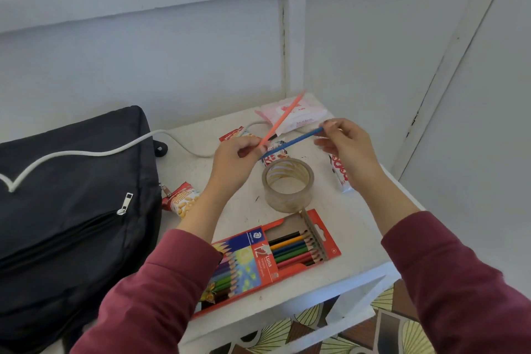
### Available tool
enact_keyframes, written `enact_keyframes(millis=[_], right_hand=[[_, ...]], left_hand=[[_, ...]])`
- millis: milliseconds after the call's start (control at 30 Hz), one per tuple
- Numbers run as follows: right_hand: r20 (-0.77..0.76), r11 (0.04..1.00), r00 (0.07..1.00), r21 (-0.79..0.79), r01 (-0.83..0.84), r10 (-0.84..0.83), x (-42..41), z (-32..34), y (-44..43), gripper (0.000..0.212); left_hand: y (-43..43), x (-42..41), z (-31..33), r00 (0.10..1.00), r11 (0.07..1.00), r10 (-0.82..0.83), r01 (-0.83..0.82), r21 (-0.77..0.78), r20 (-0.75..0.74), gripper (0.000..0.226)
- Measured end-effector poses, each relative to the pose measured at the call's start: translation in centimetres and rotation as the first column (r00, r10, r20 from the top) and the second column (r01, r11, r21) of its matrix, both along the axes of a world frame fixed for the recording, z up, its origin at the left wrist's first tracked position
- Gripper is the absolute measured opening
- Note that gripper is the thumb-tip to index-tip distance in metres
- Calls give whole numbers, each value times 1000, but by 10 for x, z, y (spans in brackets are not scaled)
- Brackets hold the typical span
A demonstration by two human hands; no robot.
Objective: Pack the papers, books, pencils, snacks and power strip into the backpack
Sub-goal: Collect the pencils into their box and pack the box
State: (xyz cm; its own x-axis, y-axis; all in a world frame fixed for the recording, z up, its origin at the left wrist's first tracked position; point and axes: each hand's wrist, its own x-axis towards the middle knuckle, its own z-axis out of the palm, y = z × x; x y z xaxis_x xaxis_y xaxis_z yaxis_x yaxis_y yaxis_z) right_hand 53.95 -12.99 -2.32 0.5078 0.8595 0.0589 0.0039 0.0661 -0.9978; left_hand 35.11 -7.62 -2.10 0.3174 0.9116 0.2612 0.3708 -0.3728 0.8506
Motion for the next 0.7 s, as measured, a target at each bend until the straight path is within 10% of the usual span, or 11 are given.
enact_keyframes(millis=[233,700], right_hand=[[-76,993,991,38,109,-106,-10,-6,-53,16],[404,964,878,34,264,-255,-28,-39,-87,13]], left_hand=[[-30,-15,10,970,992,65,-37,-123,235,26],[-77,-15,-16,982,991,-11,36,-129,189,41]])
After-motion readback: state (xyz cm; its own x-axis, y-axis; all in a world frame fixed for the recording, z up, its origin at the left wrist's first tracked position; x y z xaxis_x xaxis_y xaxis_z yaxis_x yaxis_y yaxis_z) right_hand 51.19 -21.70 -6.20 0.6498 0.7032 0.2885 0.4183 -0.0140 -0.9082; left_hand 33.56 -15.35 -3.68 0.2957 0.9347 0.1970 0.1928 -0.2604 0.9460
